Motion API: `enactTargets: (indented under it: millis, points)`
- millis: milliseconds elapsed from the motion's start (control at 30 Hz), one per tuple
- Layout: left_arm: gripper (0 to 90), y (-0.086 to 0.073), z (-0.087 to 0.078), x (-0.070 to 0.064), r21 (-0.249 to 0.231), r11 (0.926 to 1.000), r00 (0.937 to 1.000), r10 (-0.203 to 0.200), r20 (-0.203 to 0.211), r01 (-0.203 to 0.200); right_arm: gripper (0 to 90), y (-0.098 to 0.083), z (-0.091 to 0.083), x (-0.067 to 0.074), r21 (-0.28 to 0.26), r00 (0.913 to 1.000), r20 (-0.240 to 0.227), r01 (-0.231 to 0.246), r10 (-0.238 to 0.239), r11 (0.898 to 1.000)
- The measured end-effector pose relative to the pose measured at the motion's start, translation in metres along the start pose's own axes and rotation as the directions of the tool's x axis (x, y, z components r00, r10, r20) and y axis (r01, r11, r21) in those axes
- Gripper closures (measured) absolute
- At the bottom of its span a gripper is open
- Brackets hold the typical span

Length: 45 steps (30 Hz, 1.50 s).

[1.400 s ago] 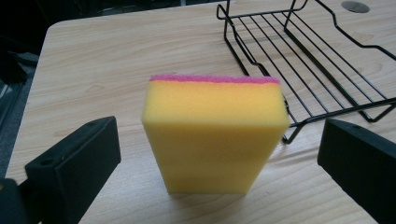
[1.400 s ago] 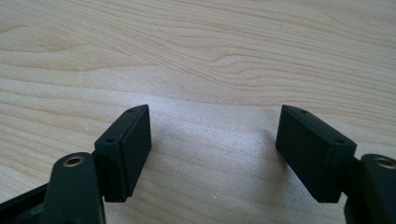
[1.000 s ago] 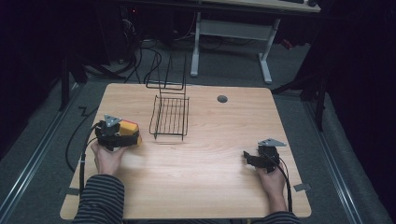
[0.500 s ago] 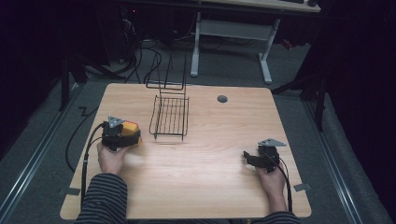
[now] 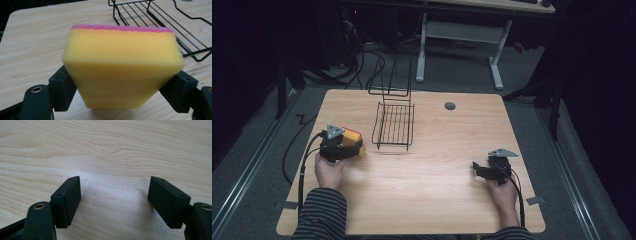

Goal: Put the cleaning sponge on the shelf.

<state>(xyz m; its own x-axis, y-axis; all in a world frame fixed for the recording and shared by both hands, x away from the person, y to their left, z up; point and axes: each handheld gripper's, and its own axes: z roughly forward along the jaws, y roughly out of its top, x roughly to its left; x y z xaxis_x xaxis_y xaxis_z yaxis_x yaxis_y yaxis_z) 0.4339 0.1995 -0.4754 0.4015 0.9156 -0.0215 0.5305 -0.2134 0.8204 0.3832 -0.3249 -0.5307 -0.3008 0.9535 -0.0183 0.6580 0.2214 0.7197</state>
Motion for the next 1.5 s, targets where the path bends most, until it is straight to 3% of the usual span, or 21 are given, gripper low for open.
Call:
enactTargets:
  millis: [200,467,633,767,1233,1500]
  points:
    - [23.8,0.002,-0.01,0.001,-0.021,0.9998,0.9998,-0.001,0.021,0.001,26.9,0.0,0.0,0.0,0.0,1.0,0.0,0.001,-0.001,1.0]
    - [24.2,0.007,-0.024,0.001,-0.062,0.9975,0.9969,-0.03,0.073,0.034,26.9,0.0,0.0,0.0,0.001,1.0,0.001,-0.002,0.002,1.0]
    - [24.1,0.012,-0.031,0.0,-0.071,0.9973,0.9962,-0.01,0.087,0.016,26.9,0.0,0.0,0.0,0.0,1.0,0.001,0.001,-0.001,1.0]
    - [24.2,0.019,-0.035,-0.001,-0.087,0.9957,0.9934,-0.023,0.112,0.033,26.9,0.0,0.0,0.0,0.0,1.0,0.001,0.0,0.0,1.0]
    - [24.3,0.043,-0.031,-0.017,-0.087,0.996,0.9877,0.032,0.153,-0.019,26.9,0.0,0.0,0.0,0.0,1.0,0.0,0.001,-0.001,1.0]
    - [24.1,0.055,-0.023,-0.025,-0.085,0.9948,0.9864,0.068,0.15,-0.056,26.9,0.0,0.0,0.0,0.001,1.0,0.001,-0.003,0.003,1.0]
